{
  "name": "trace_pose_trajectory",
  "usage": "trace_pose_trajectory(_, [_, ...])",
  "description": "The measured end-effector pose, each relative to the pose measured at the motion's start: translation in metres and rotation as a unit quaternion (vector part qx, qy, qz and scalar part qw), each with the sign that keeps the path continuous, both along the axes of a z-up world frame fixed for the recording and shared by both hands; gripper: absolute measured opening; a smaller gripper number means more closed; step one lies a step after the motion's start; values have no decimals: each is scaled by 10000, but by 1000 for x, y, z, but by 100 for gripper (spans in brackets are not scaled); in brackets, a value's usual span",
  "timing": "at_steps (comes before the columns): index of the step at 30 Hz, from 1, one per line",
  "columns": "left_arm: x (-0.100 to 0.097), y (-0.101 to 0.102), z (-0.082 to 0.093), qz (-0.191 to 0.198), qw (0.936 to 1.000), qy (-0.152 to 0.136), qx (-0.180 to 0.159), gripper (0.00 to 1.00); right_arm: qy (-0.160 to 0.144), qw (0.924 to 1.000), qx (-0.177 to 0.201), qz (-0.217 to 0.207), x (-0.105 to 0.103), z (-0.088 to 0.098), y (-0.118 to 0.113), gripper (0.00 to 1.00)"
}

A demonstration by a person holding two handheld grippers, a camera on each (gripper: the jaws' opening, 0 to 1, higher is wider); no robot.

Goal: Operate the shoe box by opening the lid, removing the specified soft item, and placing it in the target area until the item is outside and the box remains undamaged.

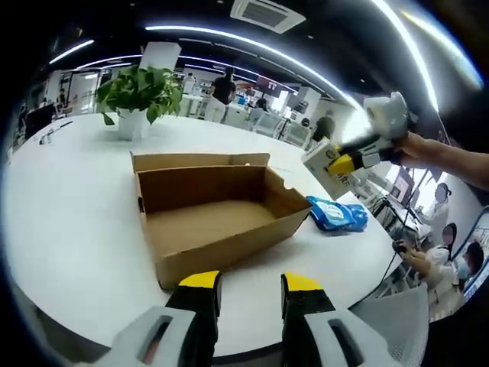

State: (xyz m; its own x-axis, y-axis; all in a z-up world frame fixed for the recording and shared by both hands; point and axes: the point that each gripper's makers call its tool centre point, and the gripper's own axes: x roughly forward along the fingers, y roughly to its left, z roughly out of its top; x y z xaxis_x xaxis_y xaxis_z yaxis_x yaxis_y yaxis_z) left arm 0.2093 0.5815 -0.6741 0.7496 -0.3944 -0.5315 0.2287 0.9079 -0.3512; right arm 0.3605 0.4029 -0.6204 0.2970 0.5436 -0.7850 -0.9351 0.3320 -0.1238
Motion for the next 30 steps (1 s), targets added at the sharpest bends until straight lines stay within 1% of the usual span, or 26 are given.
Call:
trace_pose_trajectory(13, [1, -5, -7, -96, 9998, 123, 100, 31, 256, 9974, -145, -655, -23, -33, -77, 18])
trace_pose_trajectory(20, [3, -7, -11, -75, 9997, 183, 127, 31, 253, 9952, -228, -917, -25, -40, -115, 18])
trace_pose_trajectory(24, [4, -10, -16, -53, 9996, 249, 134, 31, 271, 9928, -221, -1148, -24, -42, -140, 18])
trace_pose_trajectory(30, [7, -21, -17, -76, 9994, 294, 157, 31, 296, 9895, -234, -1397, -23, -45, -173, 18])
